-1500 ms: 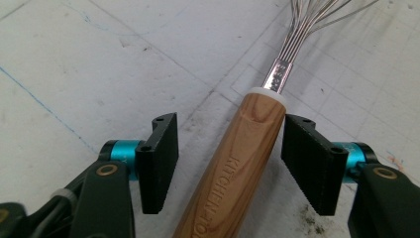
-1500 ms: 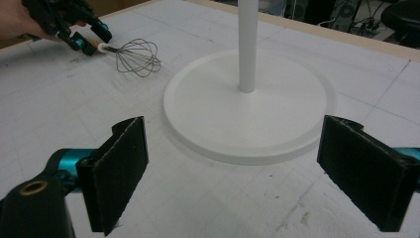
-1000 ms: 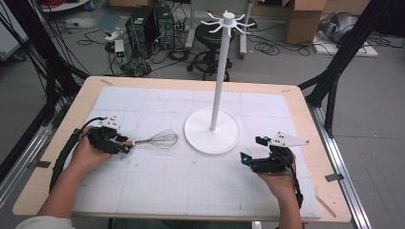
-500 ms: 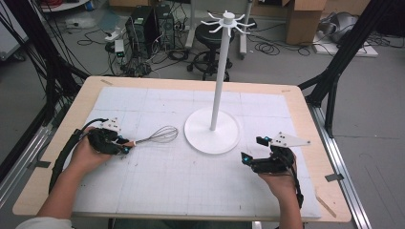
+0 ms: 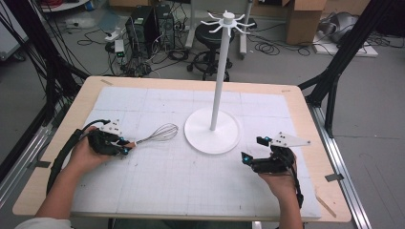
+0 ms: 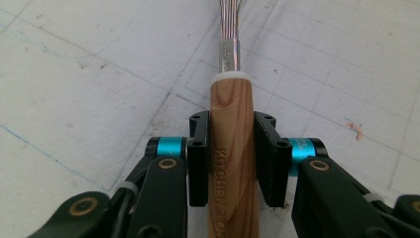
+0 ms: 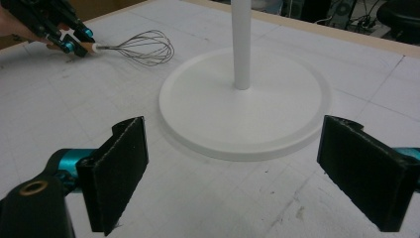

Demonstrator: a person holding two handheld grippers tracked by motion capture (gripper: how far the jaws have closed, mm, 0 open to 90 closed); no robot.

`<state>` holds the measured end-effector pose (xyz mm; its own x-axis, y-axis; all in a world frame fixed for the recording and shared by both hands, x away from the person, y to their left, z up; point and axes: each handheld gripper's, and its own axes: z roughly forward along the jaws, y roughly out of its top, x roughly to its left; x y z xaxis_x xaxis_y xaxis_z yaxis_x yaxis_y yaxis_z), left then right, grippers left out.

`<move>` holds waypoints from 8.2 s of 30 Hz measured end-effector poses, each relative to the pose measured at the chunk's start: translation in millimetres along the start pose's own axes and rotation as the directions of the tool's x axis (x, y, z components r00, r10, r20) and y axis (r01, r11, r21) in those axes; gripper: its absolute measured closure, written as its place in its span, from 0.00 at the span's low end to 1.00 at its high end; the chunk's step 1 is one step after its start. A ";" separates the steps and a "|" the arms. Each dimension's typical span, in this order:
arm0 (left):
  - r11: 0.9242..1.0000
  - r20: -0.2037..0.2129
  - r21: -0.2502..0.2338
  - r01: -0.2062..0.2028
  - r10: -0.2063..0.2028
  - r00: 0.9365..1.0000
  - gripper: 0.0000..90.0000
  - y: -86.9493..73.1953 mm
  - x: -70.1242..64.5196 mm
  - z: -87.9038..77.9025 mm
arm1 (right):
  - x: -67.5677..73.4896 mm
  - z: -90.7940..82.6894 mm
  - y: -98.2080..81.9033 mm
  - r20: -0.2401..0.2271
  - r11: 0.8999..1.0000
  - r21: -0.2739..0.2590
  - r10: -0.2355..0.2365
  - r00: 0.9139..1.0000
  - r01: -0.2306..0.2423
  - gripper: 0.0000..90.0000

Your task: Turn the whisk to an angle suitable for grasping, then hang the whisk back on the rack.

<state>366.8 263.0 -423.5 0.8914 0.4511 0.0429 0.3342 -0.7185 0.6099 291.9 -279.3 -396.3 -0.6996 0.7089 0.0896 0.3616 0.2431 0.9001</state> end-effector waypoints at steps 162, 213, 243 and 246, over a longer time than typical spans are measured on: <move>0.922 0.031 -0.384 0.045 -0.036 0.999 0.07 2.6 -39.3 -45.3 | 68.4 98.1 68.2 -0.273 0.940 0.218 -0.199 0.941 0.262 0.12; 0.931 0.018 -0.363 0.022 -0.017 1.000 0.08 5.1 -42.0 -42.9 | 125.6 165.5 41.8 -0.465 0.675 0.523 -0.286 0.838 0.520 0.71; 0.932 0.019 -0.363 0.024 -0.018 1.000 0.07 4.9 -41.9 -42.8 | 95.7 107.4 81.1 -0.374 0.852 0.324 -0.283 0.883 0.411 0.78; 0.932 0.020 -0.363 0.024 -0.018 1.000 0.07 4.9 -41.9 -42.7 | 90.6 98.7 85.3 -0.365 0.873 0.290 -0.278 0.889 0.392 0.78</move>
<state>318.0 263.2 -388.5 0.8910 0.4537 0.0163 0.2218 -0.4664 0.8563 320.2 -128.9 -353.5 -0.9470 0.3209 -0.0154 0.2200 0.6825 0.6969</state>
